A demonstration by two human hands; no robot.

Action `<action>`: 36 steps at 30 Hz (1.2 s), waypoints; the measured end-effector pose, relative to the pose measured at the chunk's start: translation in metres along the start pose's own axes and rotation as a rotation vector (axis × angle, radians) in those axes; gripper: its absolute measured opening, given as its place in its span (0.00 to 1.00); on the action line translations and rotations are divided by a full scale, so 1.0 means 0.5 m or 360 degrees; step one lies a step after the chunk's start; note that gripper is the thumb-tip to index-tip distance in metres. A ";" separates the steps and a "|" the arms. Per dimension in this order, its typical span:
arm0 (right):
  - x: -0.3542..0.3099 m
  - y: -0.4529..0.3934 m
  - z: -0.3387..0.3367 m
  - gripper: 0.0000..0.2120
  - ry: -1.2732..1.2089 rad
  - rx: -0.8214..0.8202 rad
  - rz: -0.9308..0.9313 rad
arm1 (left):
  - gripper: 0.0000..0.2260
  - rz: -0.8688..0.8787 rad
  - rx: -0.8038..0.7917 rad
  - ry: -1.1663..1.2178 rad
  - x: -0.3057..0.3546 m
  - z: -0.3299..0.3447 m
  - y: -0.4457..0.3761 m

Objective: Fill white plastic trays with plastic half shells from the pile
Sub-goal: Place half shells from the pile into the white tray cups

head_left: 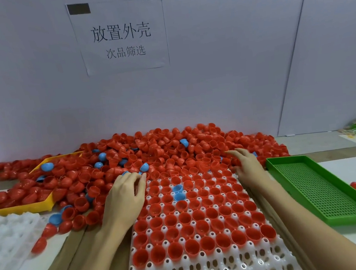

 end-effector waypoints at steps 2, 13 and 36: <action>-0.013 -0.020 0.022 0.28 0.0138 -0.0187 -0.0089 | 0.11 0.0029 0.0011 -0.0003 0.005 -0.004 0.000; -0.028 -0.045 -0.057 0.13 -0.0230 0.0313 -0.0132 | 0.08 0.0074 0.0068 -0.0044 0.026 -0.025 0.001; -0.277 0.150 -0.034 0.11 -0.0988 -0.0666 -0.0812 | 0.24 0.0021 -0.0501 0.1216 0.188 0.049 0.049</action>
Point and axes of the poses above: each hand's wrist, its own y-axis away from the middle knuckle, its own z-axis out of the palm, x = y × z, the point moved 9 cm from there along -y, towards the middle knuckle, and after that the axes turned 3 degrees about -x, right-handed, at the moved point
